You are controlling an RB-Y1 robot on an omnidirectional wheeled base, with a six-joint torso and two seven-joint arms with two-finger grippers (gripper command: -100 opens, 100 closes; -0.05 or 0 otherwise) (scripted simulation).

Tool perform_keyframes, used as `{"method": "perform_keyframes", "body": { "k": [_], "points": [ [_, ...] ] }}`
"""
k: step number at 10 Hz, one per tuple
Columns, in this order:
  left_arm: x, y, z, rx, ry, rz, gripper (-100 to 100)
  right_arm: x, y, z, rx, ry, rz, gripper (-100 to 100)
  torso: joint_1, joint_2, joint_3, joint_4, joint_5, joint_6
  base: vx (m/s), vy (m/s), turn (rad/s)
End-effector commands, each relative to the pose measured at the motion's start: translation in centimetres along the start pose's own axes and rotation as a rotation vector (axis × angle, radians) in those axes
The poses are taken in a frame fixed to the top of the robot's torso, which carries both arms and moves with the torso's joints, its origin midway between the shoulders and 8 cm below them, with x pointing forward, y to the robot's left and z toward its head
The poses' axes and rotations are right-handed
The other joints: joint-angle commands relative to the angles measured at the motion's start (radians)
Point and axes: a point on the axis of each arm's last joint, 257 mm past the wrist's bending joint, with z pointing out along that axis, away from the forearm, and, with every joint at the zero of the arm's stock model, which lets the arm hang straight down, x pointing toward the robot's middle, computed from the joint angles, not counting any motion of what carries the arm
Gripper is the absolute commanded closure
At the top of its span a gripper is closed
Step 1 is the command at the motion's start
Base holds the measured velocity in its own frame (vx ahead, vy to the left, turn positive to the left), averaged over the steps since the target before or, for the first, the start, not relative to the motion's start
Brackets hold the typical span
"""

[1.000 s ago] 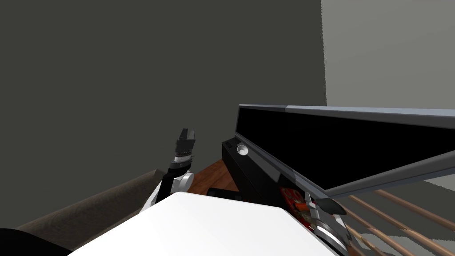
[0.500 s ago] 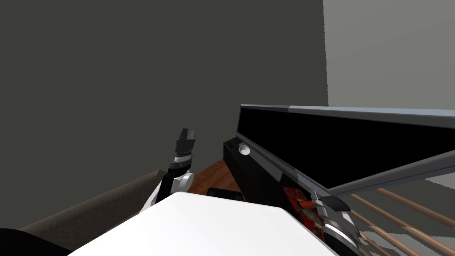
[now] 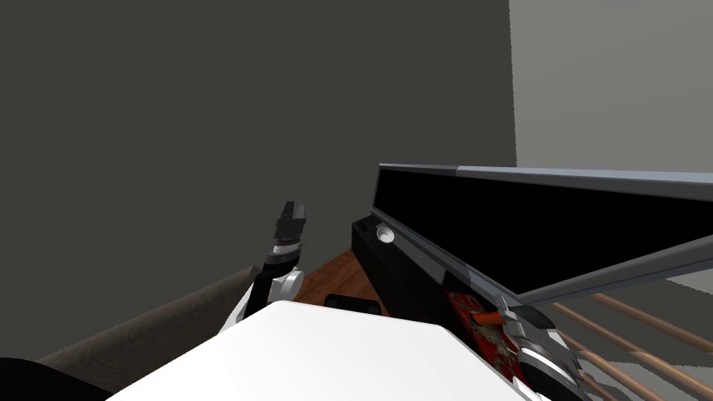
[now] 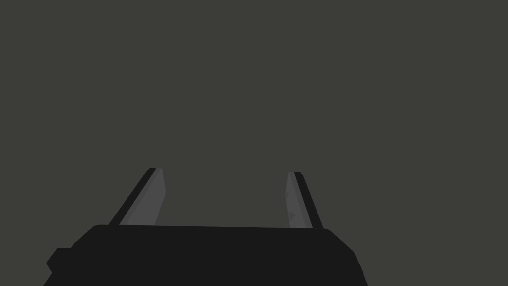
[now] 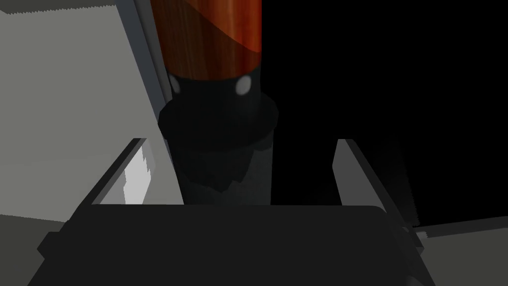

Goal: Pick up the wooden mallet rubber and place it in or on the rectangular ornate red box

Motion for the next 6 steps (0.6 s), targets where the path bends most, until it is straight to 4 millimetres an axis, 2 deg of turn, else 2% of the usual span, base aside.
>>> {"method": "perform_keyframes", "body": {
  "k": [1, 6],
  "points": [
    [0.0, 0.0, 0.0, 0.0, 0.0, 0.0, 0, 0.0, 0.0, 0.0, 0.0, 0.0, 0.0, 0, 0.0, 0.0, 0.0, 0.0, 0.0, 0.0, -0.001, 0.008, -0.001],
    [0.0, 0.0, 0.0, 0.0, 0.0, 0.0, 0, 0.01, 0.01, -0.01, 0.0, 0.0, 0.0, 0, -0.004, -0.001, 0.0, 0.0, -0.001, 0.0, 0.0, 0.0, 0.0]
  ]
}}
